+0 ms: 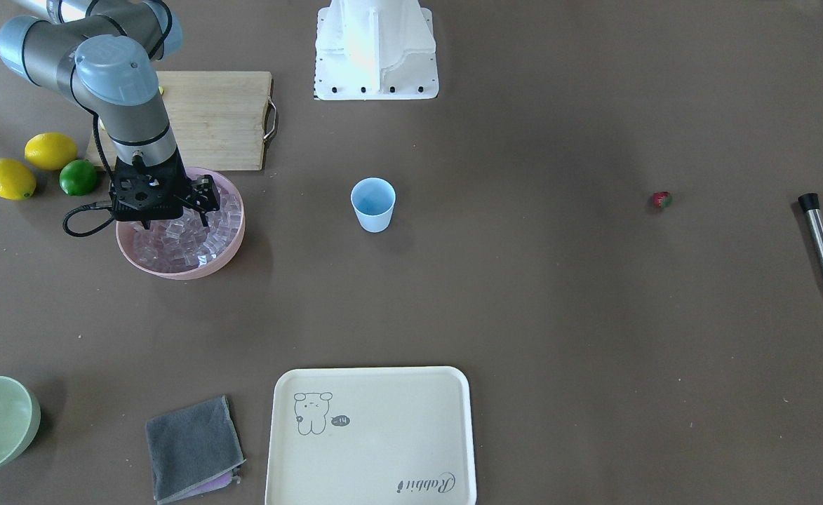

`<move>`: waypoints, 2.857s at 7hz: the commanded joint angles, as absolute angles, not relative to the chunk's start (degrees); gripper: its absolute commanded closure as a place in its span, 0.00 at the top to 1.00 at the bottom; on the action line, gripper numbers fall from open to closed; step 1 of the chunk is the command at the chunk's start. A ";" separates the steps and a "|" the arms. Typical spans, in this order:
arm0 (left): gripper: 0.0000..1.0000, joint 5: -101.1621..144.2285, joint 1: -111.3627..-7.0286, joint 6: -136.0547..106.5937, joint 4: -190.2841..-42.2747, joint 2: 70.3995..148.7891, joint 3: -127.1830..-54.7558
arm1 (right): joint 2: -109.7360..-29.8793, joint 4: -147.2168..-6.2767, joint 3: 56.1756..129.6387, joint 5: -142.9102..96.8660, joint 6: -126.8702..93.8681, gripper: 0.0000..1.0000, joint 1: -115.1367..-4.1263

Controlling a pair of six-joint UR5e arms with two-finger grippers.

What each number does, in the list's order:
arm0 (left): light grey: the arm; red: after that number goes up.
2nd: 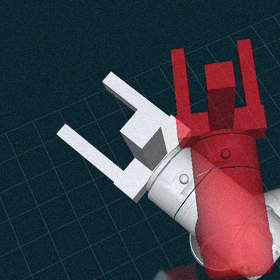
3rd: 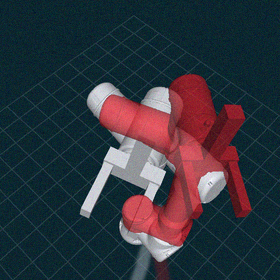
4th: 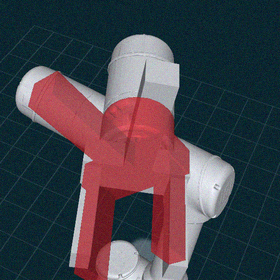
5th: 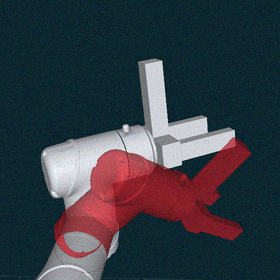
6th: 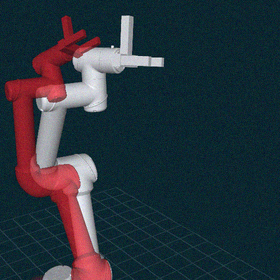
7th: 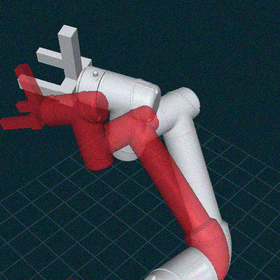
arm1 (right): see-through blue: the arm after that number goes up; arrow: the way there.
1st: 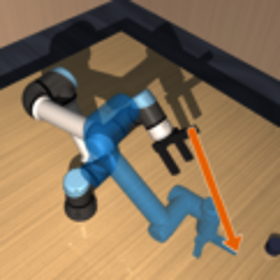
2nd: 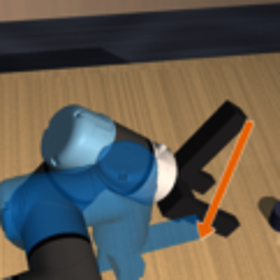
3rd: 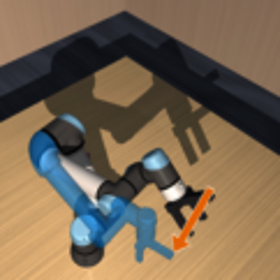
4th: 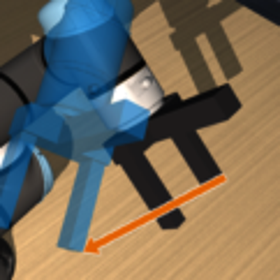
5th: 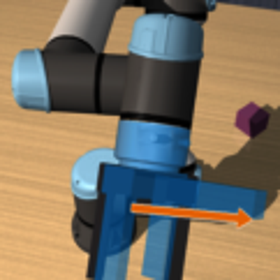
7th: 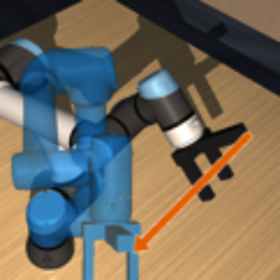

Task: Mash ice and strawberries in cup
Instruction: 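Lower the right gripper into the bowl and grasp an ice cube, then lift the ice cube and carry it over the light-blue cup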

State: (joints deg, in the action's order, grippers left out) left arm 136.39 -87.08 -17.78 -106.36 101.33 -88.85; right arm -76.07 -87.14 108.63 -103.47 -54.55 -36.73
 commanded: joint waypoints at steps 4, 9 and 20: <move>0.98 138.96 -91.04 -17.58 -103.10 103.18 -89.12 | -76.82 -86.84 108.02 -102.66 -57.91 0.68 -34.99; 0.98 138.95 -91.23 -17.23 -103.27 101.96 -88.77 | -75.76 -87.10 108.54 -103.09 -62.75 0.00 -36.90; 0.98 139.22 -91.14 -17.31 -103.54 101.87 -88.77 | -60.14 -88.78 114.96 -103.36 -62.49 0.00 -40.35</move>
State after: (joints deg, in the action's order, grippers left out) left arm 139.22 -91.15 -17.28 -103.44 101.86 -88.80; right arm -63.66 -89.96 115.16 -103.72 -62.17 -41.66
